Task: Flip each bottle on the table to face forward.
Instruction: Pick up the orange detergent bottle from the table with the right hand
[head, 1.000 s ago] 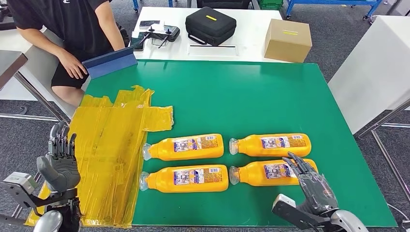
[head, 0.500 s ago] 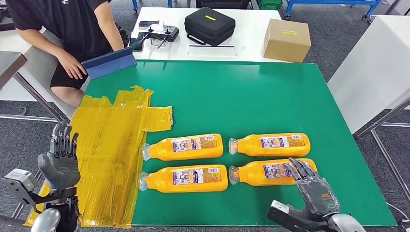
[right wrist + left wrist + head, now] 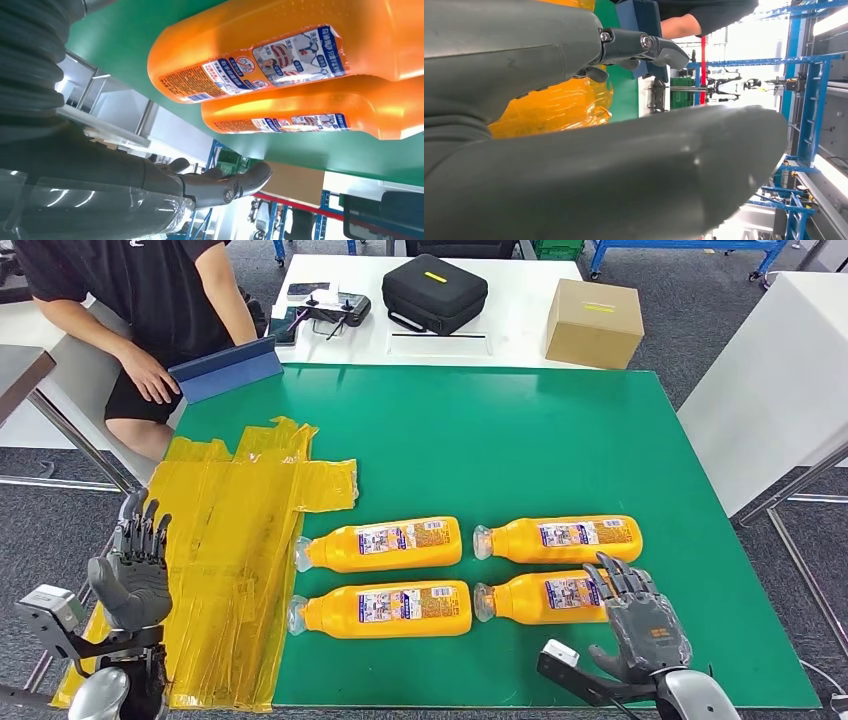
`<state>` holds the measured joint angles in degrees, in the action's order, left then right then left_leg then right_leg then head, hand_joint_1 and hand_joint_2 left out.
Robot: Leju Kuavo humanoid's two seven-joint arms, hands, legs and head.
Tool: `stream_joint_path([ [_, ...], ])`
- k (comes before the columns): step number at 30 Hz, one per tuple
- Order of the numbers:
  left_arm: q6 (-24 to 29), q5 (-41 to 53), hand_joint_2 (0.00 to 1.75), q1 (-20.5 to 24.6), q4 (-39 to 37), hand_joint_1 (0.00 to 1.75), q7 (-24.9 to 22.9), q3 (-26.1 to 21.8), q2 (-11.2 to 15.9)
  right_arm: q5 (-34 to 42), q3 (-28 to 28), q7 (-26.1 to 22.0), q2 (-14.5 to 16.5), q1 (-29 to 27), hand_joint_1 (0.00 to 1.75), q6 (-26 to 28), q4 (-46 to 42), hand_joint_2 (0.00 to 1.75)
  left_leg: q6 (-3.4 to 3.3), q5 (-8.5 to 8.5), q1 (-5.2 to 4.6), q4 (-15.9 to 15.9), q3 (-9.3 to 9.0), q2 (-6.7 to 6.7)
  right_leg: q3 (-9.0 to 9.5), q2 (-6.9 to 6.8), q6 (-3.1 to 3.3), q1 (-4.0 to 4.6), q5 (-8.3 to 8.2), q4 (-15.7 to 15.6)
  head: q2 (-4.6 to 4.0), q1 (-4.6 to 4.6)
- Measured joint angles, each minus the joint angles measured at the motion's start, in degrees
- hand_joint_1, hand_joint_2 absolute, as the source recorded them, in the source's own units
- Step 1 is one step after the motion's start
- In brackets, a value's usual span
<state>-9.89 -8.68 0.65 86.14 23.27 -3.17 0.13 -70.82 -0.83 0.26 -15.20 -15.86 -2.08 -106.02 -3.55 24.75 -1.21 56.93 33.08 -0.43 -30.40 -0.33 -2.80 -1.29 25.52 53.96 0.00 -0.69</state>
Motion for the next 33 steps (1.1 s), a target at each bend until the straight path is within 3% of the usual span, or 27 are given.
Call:
stream_joint_path([
  [15, -0.08, 0.74, 0.00, 4.30, -4.22, 0.00, -0.37, 1.03, -0.68, -5.09, 1.68, 0.22, 6.54, 4.13, 0.00, -1.48, 2.73, 1.75, 0.00, -0.02, 0.00, 0.00, -0.01, 0.01, 0.01, 0.00, 0.00, 0.00, 0.00, 0.01, 0.00, 0.01],
  [22, -0.06, 1.51, 0.00, 6.47, -6.49, 0.00, -0.40, 1.37, -1.43, -6.26, 6.01, -0.27, 8.69, 5.84, 0.00, -2.93, 5.69, 1.75, 0.00, -0.02, 0.00, 0.00, 0.00, -0.01, 0.01, 0.00, 0.00, 0.00, -0.01, 0.01, 0.00, 0.00],
  [26, -0.05, 1.81, 0.00, 7.59, -8.14, 0.00, -0.08, 1.52, -1.66, -4.78, 10.00, -2.89, 7.94, 6.69, 0.00, -3.21, 9.13, 1.75, -0.02, -0.03, -0.02, 0.01, -0.01, -0.01, 0.04, -0.01, -0.02, -0.01, -0.02, 0.01, 0.00, 0.01],
  [33, -0.04, 0.56, 0.00, 7.82, -9.03, 0.00, 0.56, 1.50, -1.10, -0.88, 14.28, -5.57, 2.94, 6.76, 0.00, -4.43, 13.39, 1.75, -0.03, -0.02, -0.06, 0.02, 0.03, -0.01, 0.03, -0.01, -0.03, -0.04, -0.02, 0.01, 0.00, 0.01],
])
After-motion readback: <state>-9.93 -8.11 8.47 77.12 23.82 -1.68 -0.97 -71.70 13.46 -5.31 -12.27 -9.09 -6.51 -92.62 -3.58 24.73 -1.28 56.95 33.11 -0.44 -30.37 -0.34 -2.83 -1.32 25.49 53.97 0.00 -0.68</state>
